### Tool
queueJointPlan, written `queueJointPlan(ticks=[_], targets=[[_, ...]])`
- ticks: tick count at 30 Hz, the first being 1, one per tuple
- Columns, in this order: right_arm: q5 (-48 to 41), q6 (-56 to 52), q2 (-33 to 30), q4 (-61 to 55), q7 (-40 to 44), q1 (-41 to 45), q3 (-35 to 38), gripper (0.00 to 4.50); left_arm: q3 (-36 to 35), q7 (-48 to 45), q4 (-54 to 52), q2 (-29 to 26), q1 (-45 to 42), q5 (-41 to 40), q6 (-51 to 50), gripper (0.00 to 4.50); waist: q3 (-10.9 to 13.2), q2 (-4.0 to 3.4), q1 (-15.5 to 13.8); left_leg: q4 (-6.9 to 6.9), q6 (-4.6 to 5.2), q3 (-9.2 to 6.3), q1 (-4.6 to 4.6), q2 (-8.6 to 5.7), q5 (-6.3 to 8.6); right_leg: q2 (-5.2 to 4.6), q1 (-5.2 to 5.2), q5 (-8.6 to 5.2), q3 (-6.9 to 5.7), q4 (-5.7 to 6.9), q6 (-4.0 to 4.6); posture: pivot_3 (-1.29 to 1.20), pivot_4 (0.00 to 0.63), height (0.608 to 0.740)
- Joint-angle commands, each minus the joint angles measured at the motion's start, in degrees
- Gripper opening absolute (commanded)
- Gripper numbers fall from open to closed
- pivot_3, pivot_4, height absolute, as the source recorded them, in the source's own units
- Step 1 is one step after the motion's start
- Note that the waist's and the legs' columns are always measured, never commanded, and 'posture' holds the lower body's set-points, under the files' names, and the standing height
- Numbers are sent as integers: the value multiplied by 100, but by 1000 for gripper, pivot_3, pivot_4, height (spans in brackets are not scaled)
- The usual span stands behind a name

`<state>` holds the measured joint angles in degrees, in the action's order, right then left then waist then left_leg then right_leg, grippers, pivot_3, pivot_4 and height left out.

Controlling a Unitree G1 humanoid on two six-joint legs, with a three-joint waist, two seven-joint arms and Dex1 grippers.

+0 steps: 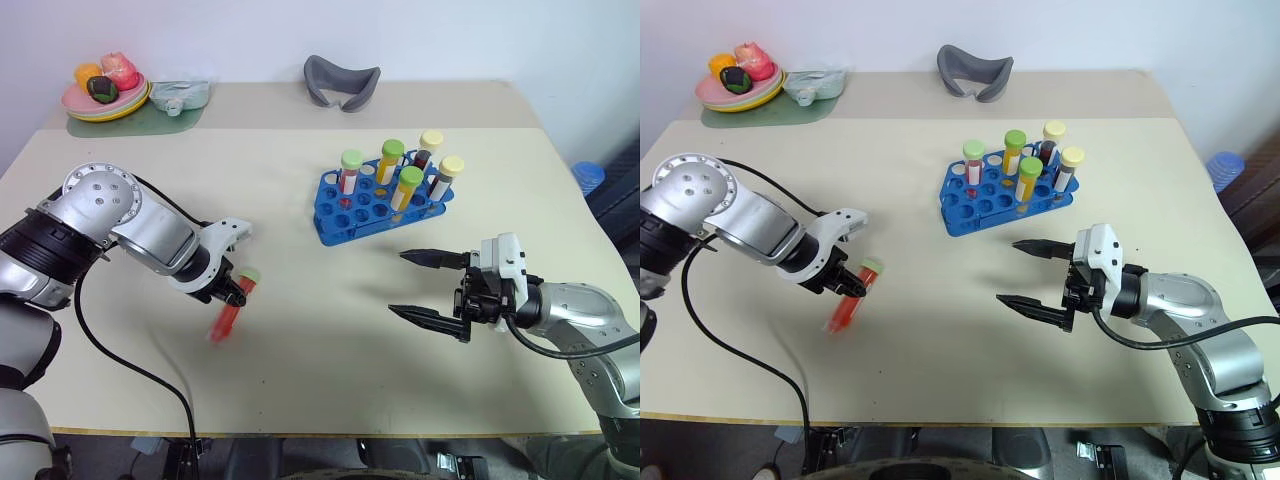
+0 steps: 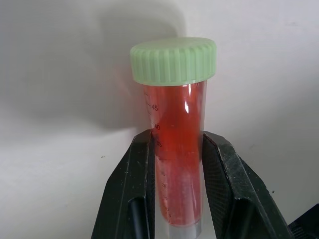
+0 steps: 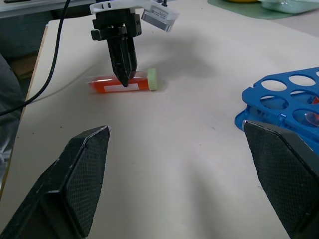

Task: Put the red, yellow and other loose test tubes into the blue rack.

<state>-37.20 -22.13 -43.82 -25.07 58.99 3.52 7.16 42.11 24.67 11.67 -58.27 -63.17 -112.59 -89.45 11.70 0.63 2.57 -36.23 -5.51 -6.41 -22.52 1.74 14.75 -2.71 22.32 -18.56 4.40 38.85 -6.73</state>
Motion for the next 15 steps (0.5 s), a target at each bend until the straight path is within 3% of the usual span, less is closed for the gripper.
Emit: queueJointPlan(ticks=[1, 7, 10, 13, 15], targets=[[-95, 40, 20, -211, -1, 76, 90, 4397, -296, -42, -92, -132, -36, -41, 131, 754, 0, 0, 2, 0, 0, 0, 0, 0, 0, 0, 0, 0, 0, 0, 0, 0, 150, 740], [-95, 60, 20, -67, 77, 214, 66, 4397, -1532, -363, -1026, -238, 293, 213, 838, 754, 0, 1, -3, -1, -2, 1, -1, 1, -1, -1, 2, 0, 2, 2, 0, 0, 150, 740], [-73, 70, 37, 23, 113, 299, 45, 4397, -2695, -758, -1599, 39, 976, 708, 1852, 754, -2, -3, -2, 2, -17, 7, 4, 1, -9, -3, 1, 0, 6, 4, 0, 0, 150, 740], [-44, 81, 118, 117, 39, 436, 28, 4397, -3649, -1915, -2217, 562, 1582, 1770, 2927, 754, -3, -4, -8, 2, -42, 7, 2, 1, -23, -2, 0, 0, 4, 7, 1, 0, 150, 740], [-72, 43, 196, 119, -91, 489, 68, 4397, -4178, -3155, -2469, 1117, 1954, 2414, 3802, 754, -4, -5, -20, 3, -47, 11, 4, 0, -26, -3, 0, 0, 5, 5, 1, 0, 150, 740]])
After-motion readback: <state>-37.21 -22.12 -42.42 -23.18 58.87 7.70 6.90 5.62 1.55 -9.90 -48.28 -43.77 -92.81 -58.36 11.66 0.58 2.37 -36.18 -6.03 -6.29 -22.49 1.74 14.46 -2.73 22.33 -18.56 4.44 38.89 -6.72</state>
